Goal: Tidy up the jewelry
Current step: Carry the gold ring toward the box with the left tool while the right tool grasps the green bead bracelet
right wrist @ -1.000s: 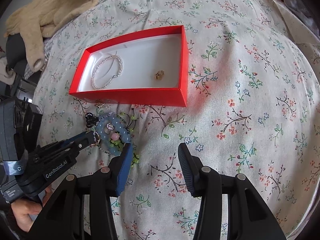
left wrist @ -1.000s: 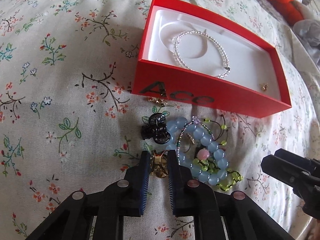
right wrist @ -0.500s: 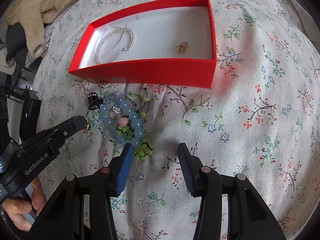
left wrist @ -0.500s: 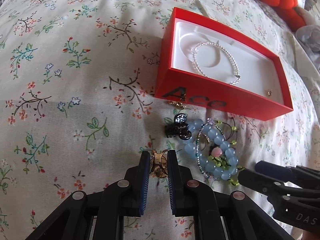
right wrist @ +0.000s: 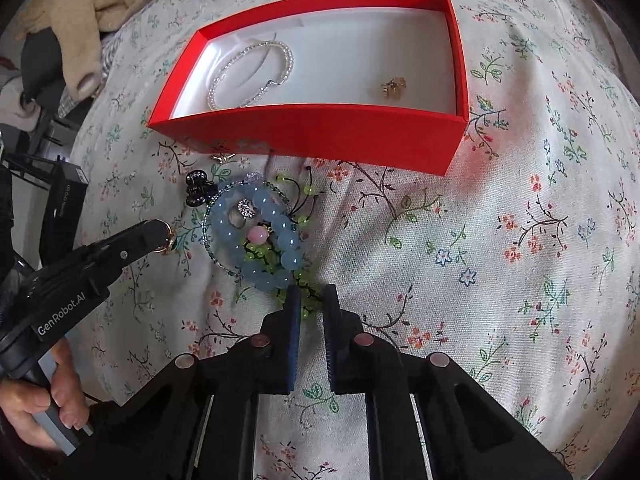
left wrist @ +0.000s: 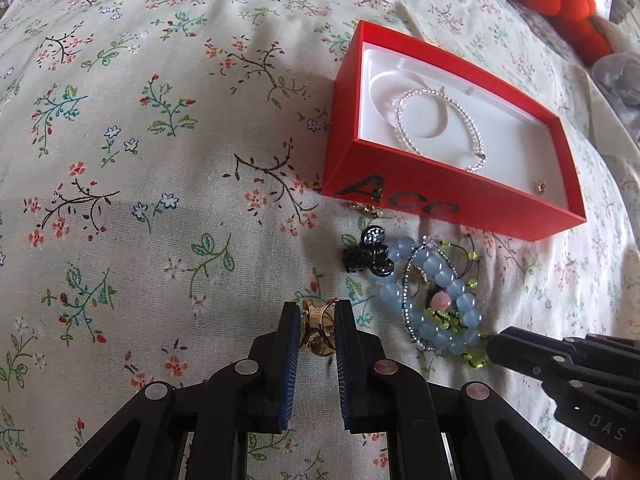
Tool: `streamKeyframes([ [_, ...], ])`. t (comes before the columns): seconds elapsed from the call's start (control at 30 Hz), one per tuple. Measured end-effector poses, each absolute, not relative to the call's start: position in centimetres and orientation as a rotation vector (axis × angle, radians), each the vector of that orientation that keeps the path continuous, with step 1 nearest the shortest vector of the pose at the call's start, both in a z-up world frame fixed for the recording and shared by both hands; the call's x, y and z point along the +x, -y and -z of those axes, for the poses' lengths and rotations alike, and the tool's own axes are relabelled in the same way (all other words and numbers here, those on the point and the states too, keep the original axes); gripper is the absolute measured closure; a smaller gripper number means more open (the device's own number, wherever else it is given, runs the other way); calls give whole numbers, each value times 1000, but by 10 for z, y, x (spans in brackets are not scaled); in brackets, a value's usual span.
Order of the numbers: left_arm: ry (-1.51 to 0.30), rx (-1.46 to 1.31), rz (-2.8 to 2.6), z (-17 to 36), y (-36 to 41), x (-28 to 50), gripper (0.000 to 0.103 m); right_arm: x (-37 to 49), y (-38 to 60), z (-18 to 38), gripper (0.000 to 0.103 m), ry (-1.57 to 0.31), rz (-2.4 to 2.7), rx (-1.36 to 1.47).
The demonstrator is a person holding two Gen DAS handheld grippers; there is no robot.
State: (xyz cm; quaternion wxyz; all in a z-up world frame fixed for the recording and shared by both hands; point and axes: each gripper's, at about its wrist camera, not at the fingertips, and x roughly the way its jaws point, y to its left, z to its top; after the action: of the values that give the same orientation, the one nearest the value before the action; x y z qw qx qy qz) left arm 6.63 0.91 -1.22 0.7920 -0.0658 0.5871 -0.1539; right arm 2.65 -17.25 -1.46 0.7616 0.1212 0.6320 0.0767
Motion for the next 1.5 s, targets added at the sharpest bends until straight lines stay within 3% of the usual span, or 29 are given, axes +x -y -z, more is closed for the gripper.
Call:
streamKeyframes([
  [0.03, -1261, -142, 332, 12, -8, 66, 91, 26, 173, 12, 98, -1368, -174, 266],
  [0.7, -1222, -174, 338, -4, -16, 62, 91, 12, 190, -49, 98, -1176, -219, 338],
  [1.5, -1004, -260, 434, -50, 10, 76, 91, 16, 230, -122, 98, -867, -194, 454],
])
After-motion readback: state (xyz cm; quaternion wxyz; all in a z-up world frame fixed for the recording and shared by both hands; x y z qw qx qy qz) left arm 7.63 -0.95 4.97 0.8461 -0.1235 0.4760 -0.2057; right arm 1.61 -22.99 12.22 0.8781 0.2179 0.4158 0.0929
